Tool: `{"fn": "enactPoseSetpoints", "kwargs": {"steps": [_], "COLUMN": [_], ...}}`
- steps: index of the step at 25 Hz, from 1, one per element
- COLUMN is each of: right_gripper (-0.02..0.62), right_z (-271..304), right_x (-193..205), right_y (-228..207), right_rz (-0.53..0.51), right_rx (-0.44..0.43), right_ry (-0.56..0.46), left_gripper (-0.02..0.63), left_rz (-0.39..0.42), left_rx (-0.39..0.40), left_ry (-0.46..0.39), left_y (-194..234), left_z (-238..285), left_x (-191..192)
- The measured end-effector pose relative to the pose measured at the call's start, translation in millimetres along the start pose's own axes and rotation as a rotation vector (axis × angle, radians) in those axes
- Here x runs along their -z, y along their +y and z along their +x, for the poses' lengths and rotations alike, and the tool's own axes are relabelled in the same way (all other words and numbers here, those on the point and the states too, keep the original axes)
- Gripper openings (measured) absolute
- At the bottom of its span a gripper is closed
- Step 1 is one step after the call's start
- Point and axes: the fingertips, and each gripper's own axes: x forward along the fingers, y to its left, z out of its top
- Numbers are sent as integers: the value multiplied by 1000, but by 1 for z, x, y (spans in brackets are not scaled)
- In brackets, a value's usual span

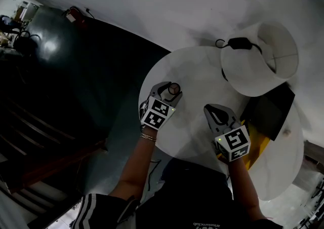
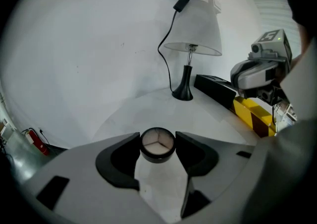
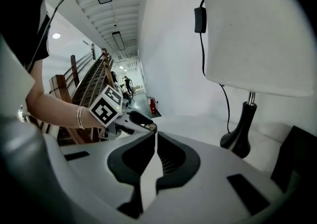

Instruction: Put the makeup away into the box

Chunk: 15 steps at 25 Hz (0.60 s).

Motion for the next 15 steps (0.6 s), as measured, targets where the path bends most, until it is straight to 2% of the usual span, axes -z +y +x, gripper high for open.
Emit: {"fn": "enactPoseSetpoints", "kwargs": {"steps": [15], "right_gripper": [31], "right_z": [-51], "right_x": [12], "right_y": [-16], "right_rz": [18], "right_rx": [74], "right_ry": [-29], "left_gripper": [238], "left_rz": [14], "left_rx": [53], "left_ry": [-42], "left_y": [-45], "left_z": [-5], "left_x": [-26]}}
